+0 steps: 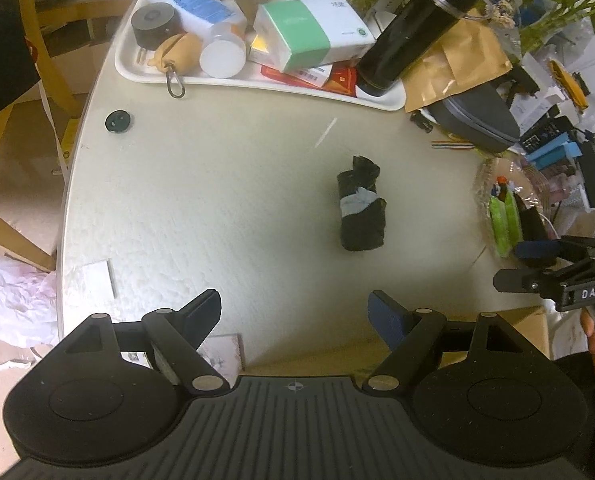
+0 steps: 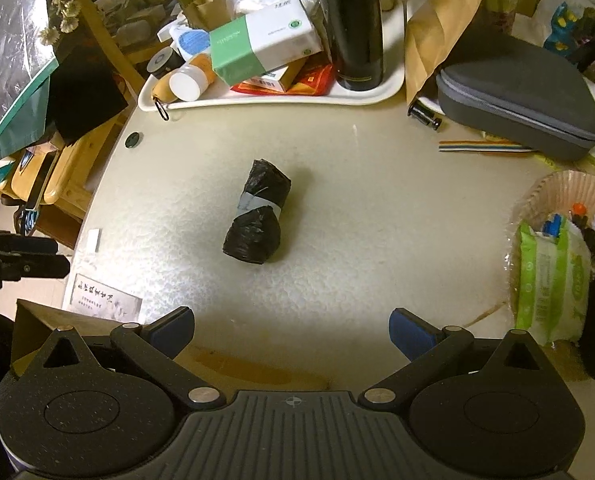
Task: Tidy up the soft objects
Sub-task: 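Move the right tool over the table to the black taped pouch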
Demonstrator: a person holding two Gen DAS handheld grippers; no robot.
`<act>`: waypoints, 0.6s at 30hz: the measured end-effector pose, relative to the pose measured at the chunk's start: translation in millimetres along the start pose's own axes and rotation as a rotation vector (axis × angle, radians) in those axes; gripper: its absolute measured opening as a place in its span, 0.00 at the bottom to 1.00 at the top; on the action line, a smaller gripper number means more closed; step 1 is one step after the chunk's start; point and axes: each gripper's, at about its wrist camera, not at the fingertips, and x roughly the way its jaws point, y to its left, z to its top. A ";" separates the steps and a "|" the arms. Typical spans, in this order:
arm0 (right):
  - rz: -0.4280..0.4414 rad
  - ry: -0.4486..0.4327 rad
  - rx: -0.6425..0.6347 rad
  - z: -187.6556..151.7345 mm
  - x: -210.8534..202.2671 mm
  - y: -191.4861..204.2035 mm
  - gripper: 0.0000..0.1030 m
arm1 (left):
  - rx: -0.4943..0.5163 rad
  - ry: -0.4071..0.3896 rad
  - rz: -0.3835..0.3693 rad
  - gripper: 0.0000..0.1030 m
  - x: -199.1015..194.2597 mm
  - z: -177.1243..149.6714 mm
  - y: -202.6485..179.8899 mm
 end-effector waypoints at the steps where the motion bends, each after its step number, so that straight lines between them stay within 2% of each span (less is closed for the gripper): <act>1: 0.000 0.004 0.000 1.7 2.5 0.1 1.00 | 0.003 0.001 -0.004 0.78 2.0 2.0 2.0; 11: 0.016 0.009 -0.020 19.5 31.9 -8.0 1.00 | 0.052 -0.010 -0.056 0.78 30.5 20.0 18.5; 18: -0.016 0.009 -0.084 31.5 46.2 -15.9 1.00 | 0.090 -0.027 -0.054 0.78 50.0 24.3 24.5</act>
